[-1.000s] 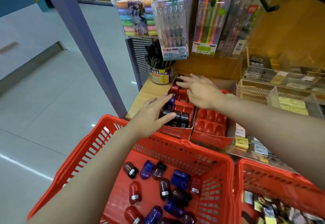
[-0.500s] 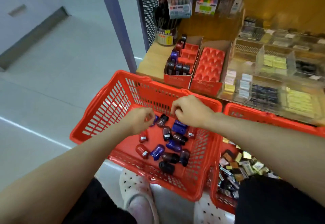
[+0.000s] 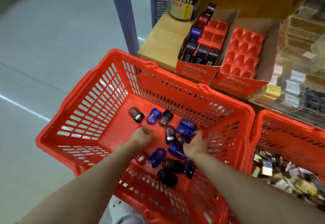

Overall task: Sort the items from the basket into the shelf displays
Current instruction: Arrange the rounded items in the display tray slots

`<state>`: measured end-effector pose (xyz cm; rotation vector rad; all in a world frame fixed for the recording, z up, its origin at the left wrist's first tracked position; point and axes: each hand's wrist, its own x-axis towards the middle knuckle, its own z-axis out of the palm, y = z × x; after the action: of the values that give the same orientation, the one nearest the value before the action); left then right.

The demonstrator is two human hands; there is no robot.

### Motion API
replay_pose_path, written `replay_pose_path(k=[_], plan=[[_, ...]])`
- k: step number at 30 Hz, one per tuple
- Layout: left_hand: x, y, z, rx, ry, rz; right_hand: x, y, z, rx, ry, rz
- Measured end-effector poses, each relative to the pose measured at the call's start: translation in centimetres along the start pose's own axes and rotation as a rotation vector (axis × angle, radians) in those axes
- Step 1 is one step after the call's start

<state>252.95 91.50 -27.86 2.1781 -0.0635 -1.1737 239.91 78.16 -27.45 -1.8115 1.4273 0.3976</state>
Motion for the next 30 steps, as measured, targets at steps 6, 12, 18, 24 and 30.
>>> replay_pose_path(k=[6, 12, 18, 24, 30], plan=[[0.9, -0.5, 1.3, -0.039, -0.036, 0.006, 3.1, 0.7, -1.2, -0.829, 0.11, -0.344], [1.2, -0.5, 1.2, -0.13, -0.046, -0.02, 4.5, 0.4, -1.0, -0.842, 0.116, -0.367], [1.7, -0.1, 1.5, -0.182, -0.075, -0.007, 4.2, -0.2, 1.0, -0.721, 0.224, -0.432], [2.1, -0.1, 1.3, -0.237, -0.058, 0.007, 4.1, -0.7, 2.0, -0.503, 0.221, -0.449], [0.4, 1.7, 2.4, -0.576, -0.195, -0.084, 1.2, -2.1, 1.1, 0.086, 0.038, -0.432]])
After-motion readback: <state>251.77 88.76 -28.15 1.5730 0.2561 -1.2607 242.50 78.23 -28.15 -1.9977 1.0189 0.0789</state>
